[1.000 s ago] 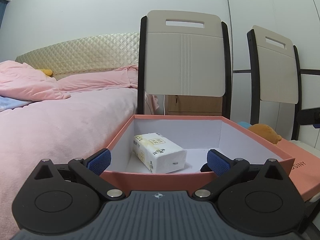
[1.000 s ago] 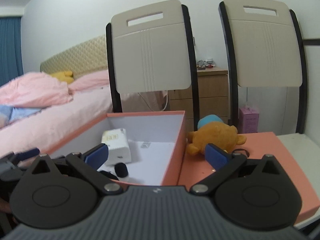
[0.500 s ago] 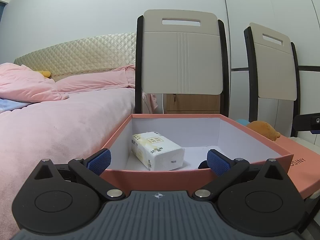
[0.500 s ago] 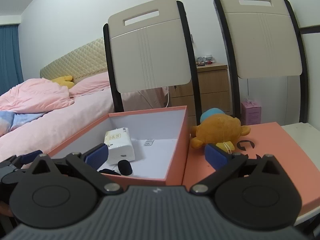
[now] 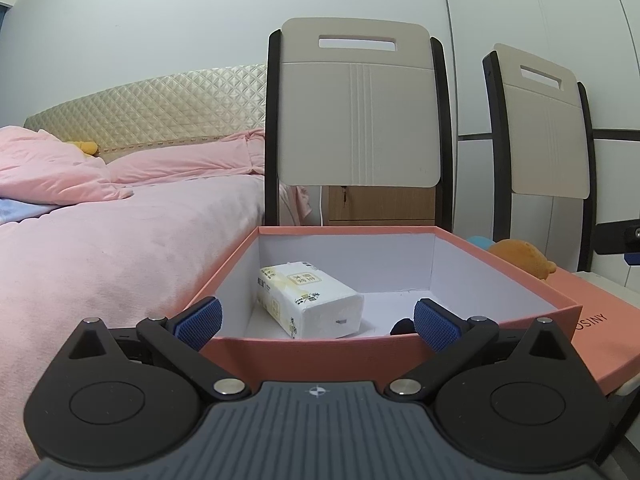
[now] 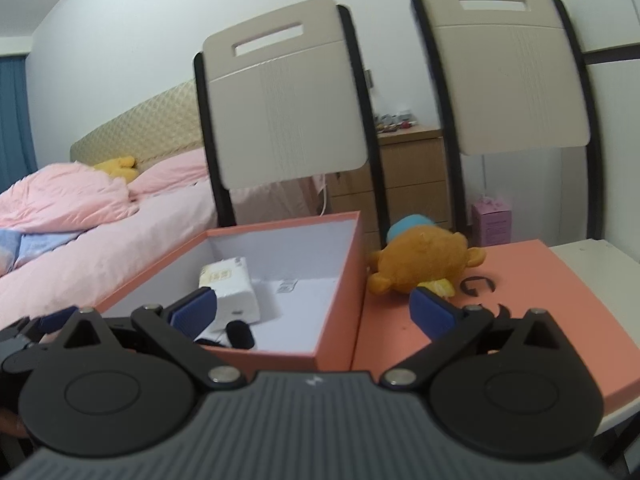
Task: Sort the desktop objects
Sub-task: 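Close the right gripper on the orange teddy bear and lift it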
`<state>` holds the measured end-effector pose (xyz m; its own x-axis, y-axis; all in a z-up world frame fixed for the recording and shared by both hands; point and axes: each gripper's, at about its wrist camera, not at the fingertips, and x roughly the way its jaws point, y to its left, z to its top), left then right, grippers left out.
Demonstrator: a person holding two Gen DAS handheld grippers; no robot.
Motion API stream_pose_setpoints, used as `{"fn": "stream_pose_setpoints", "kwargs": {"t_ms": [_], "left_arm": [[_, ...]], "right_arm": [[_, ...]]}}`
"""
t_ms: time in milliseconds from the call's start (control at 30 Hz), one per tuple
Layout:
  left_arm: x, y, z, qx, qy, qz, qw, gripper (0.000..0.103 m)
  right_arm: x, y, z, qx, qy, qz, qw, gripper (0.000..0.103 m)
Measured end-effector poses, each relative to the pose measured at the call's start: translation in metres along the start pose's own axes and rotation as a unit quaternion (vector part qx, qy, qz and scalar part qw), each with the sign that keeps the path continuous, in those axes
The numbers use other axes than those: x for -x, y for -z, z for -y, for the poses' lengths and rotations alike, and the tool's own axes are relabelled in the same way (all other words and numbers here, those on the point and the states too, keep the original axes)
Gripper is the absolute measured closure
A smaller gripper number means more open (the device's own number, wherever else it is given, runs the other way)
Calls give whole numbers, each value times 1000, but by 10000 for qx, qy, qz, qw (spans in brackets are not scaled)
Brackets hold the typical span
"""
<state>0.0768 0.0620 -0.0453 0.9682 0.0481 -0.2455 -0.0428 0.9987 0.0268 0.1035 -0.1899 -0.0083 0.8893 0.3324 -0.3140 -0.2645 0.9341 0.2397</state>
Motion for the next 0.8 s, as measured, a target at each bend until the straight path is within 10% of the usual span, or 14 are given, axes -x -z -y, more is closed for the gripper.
{"fn": "stream_pose_setpoints", "kwargs": {"t_ms": [333, 800], "left_arm": [[0, 0, -1, 35, 35, -6, 10000, 0], [-4, 0, -3, 71, 39, -62, 9999, 0]], "right_arm": [[-30, -29, 21, 278, 505, 22, 9983, 0], [-193, -58, 89, 40, 1199, -798, 9896, 0]]}}
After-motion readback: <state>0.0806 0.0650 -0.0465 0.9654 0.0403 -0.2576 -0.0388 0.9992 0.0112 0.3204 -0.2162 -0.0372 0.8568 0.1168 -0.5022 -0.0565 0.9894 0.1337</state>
